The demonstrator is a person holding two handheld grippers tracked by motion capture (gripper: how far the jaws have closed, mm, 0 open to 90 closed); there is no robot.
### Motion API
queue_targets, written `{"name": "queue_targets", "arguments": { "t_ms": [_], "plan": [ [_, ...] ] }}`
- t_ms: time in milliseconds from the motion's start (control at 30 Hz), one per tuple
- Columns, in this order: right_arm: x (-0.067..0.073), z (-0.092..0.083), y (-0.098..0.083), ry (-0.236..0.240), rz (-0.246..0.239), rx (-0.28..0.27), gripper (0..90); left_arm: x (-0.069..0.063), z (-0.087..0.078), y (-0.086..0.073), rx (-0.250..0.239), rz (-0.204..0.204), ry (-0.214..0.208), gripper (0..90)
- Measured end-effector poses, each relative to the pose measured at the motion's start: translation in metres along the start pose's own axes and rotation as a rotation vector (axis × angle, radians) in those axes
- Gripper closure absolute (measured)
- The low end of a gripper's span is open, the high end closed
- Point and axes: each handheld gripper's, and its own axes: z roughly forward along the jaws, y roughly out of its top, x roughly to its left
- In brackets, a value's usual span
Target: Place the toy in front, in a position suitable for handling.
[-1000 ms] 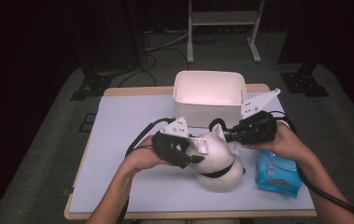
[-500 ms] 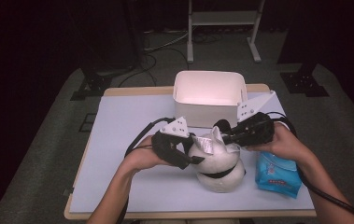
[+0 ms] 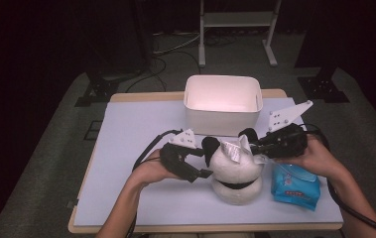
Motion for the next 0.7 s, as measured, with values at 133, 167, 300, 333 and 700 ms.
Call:
{"name": "queue_targets", "arguments": {
  "t_ms": [133, 167, 300, 333, 700],
  "plan": [
    [0.003, -0.003, -0.003, 0.001, -0.004, -0.004, 84.3, 0.003, 0.014, -0.007, -0.003, -0.017, -0.041, 28.4],
    [0.003, -0.003, -0.003, 0.003, 0.000, -0.004, 84.3, 0.003, 0.018, -0.007, -0.007, -0.020, -0.048, 28.3],
    [0.004, -0.005, -0.004, 0.003, -0.001, -0.006, 84.3, 0.005, 0.026, -0.009, -0.029, -0.035, -0.082, 27.1],
    [0.004, -0.005, -0.005, 0.006, 0.002, -0.008, 84.3, 0.005, 0.027, -0.010, -0.039, -0.035, -0.087, 27.2],
    [0.002, -0.004, -0.002, 0.031, 0.008, -0.068, 84.3, 0.003, 0.007, -0.001, -0.067, 0.006, -0.033, 38.9]
  ]
}}
